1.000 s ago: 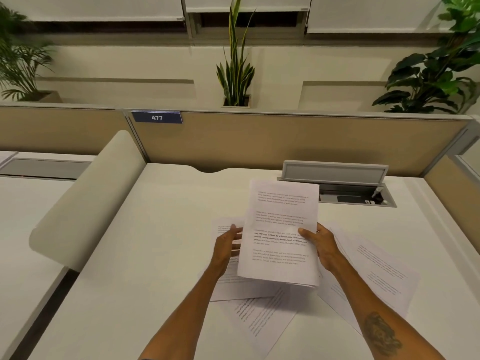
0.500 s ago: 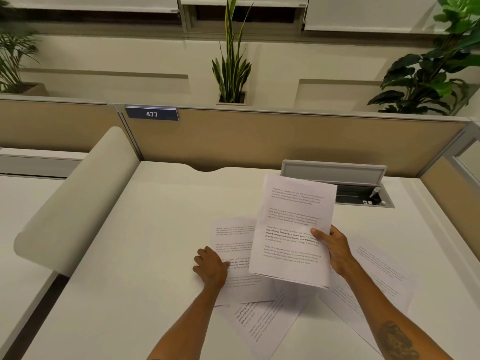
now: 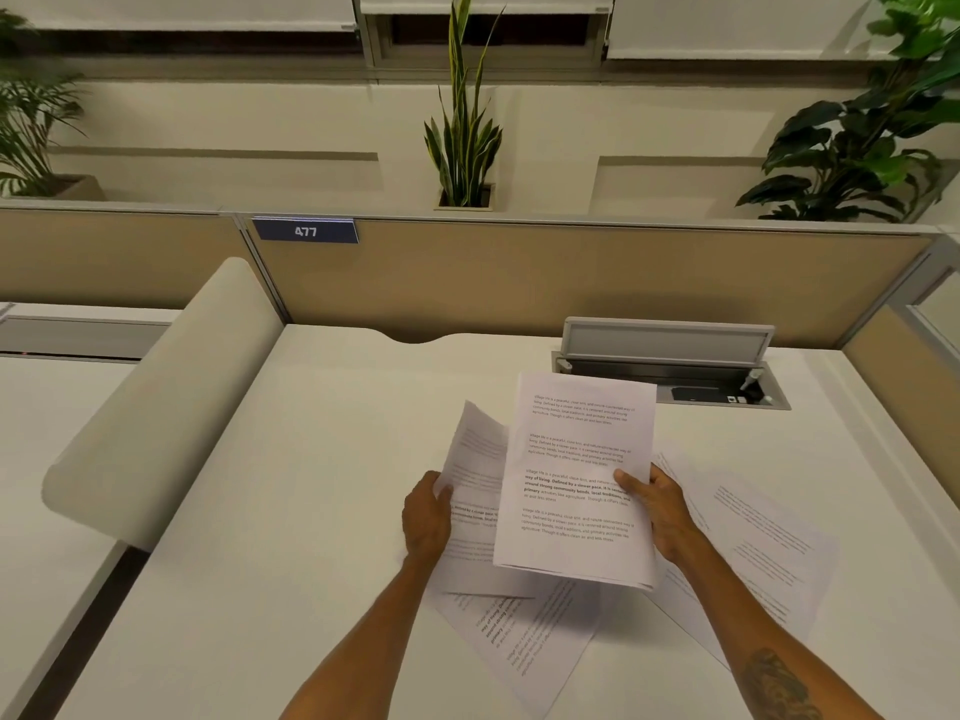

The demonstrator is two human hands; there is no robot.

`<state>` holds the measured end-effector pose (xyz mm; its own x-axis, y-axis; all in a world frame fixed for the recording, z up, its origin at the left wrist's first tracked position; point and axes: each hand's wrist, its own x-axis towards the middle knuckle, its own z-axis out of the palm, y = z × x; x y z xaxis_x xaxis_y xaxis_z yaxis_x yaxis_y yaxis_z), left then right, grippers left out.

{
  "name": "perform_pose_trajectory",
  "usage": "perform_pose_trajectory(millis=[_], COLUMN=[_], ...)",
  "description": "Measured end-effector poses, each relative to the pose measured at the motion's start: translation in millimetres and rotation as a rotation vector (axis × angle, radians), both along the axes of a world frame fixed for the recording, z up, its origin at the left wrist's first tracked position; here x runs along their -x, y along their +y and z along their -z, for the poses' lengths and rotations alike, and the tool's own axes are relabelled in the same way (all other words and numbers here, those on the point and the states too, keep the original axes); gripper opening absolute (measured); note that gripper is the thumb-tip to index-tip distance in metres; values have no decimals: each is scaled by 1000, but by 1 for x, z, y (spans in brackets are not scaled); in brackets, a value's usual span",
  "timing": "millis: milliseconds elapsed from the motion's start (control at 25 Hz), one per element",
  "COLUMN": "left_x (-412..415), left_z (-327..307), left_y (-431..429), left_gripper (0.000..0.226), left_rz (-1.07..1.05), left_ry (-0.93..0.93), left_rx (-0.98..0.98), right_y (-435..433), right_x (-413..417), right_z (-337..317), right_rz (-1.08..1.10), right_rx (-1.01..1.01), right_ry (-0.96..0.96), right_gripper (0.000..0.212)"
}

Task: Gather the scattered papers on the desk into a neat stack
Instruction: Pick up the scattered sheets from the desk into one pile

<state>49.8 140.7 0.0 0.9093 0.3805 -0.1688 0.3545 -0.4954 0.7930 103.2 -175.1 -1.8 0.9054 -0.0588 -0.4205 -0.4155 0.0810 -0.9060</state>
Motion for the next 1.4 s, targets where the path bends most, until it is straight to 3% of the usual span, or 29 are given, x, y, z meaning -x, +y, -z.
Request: perform_pose_trajectory(millis=[160, 280, 520, 640, 760, 800, 960, 1080, 1200, 1360, 1400], left_x=[1, -7, -19, -24, -29, -29, -22, -18, -15, -18, -20], left_z=[-18, -33, -59, -74, -74, -70, -59, -52, -45, -35, -33], left_y=[-6, -22, -66, -88, -93, -95, -107, -111, -115, -115, -114], left_gripper=[31, 34, 30, 42, 33, 39, 106, 114, 104, 33, 28], left_rz=[136, 171, 312, 321, 339, 359, 393, 424, 390, 364, 348], left_ry=[-83, -45, -54, -48, -123, -147, -147, -141, -115, -51, -47], left_rx=[304, 555, 572, 643, 625, 628, 708, 708, 690, 639, 627], right_y=[5, 5, -7, -17, -19, -20, -26, -29, -30, -31, -31], right_x=[6, 9, 9, 10, 10, 11, 17, 20, 22, 27, 27], right_z=[-4, -12, -34, -42, -47, -48, -42, -37, -31, -27, -26], right_rz=[-24, -55, -41, -2, 81, 110, 182, 214, 206, 184, 180], right_rx=[-26, -11, -47, -39, -10, -1, 0, -15, -25, 9, 16], right_ry=[-16, -45, -121, -164, -225, -242, -263, -243, -212, -199, -205], right_gripper=[30, 33, 36, 32, 28, 29, 30, 30, 31, 31, 31])
